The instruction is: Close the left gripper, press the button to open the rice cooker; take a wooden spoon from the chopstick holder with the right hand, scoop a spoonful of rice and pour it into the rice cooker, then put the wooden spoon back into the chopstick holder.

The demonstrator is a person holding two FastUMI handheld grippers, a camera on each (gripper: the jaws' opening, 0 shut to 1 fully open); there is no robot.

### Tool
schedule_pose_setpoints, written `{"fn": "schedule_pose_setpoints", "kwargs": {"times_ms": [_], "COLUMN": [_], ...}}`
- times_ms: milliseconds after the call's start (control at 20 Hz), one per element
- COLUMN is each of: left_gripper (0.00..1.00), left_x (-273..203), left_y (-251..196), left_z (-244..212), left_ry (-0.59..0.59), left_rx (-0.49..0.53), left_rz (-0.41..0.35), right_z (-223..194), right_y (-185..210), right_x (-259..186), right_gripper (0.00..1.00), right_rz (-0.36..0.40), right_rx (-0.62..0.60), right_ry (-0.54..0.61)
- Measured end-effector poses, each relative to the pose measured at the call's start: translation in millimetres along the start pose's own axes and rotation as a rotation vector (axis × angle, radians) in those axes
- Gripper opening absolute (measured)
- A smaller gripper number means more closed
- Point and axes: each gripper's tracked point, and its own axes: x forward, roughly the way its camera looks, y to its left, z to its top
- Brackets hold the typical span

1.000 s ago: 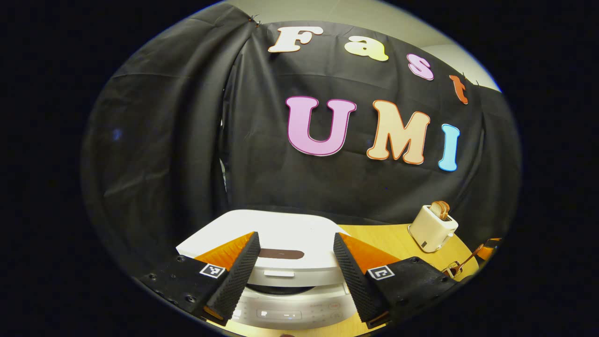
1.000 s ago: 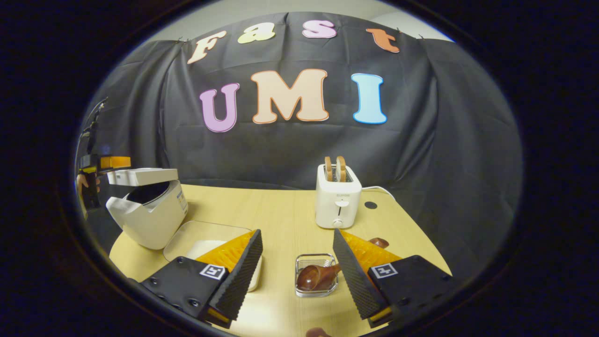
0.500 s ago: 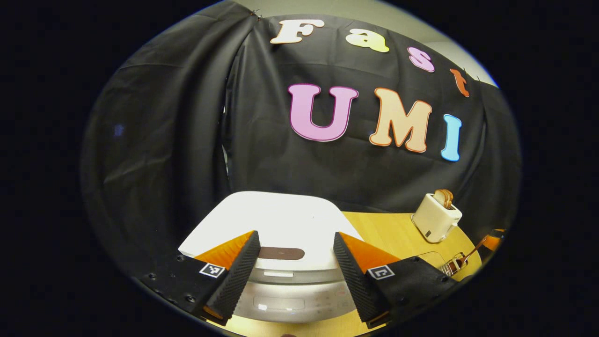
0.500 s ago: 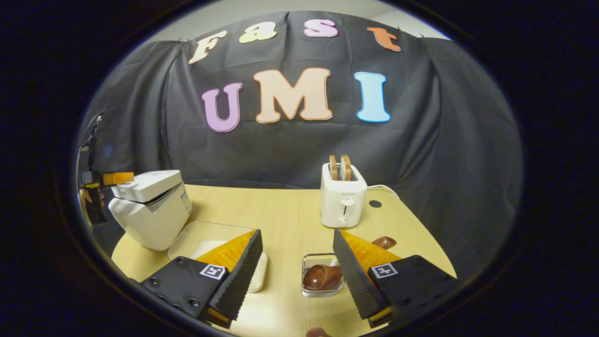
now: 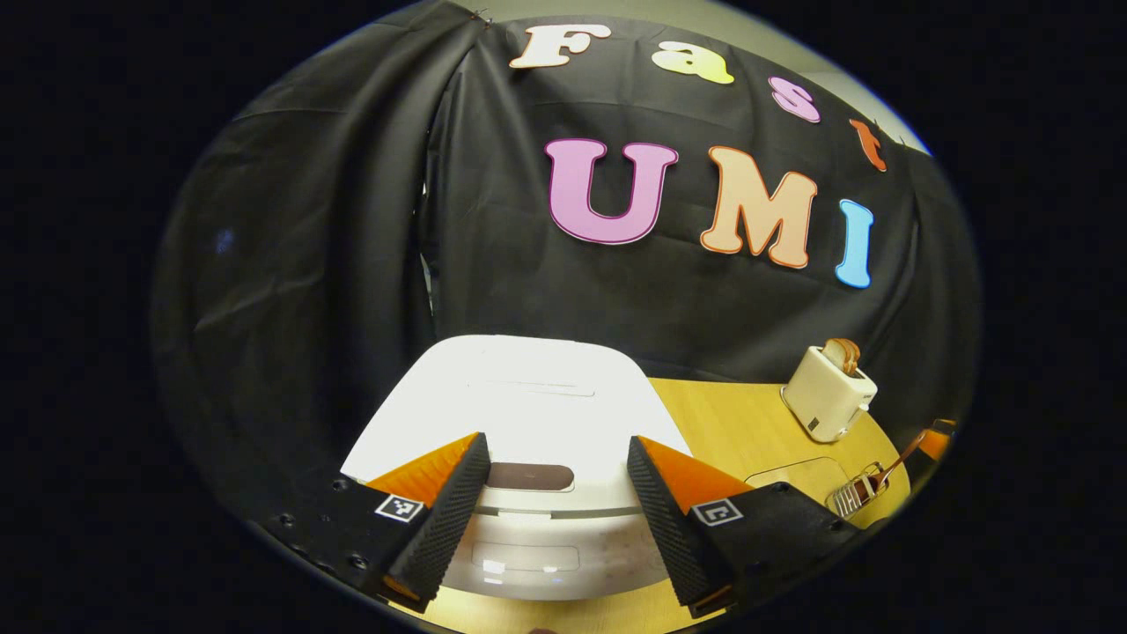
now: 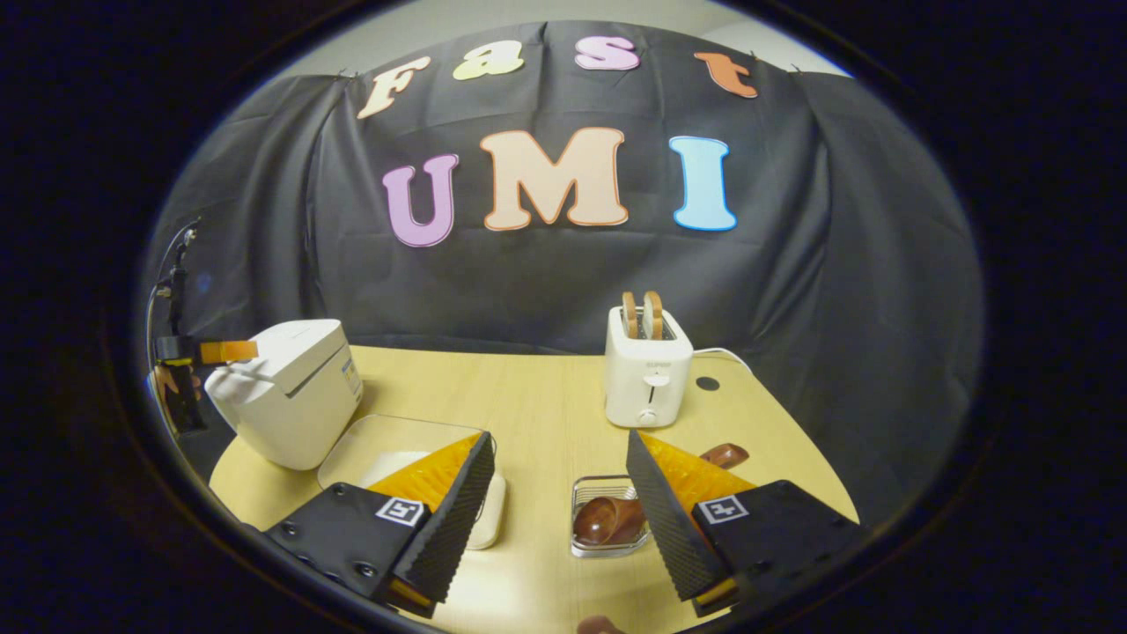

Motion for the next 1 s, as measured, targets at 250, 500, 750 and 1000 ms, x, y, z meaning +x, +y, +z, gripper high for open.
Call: {"fn": "schedule_pose_setpoints", "kwargs": {"times_ms": [250,500,750,1000], "left_gripper": [0.95,0.95,0.94,0.94], "left_x": [2.1,3.3,3.6,0.5], "left_y": [-2.2,-1.6,-3.9,-11.1], "left_z": [-16.5,-15.5,-18.4,-9.5], "left_ry": [0.069,0.052,0.088,0.048], "left_rx": [0.064,0.008,0.002,0.092], "left_rz": [0.022,0.027,0.022,0.008], "right_z": [-2.3,-3.6,2.5,16.5], "right_y": [4.6,17.3,31.5,36.8], "right_x": [3.2,4.6,1.8,-2.1], "right_gripper": [0.95,0.95,0.95,0.95], "right_rz": [0.008,0.030,0.064,0.083], "right_rx": [-0.001,-0.006,0.002,0.034], "right_ry": [0.005,0.008,-0.013,-0.058]}}
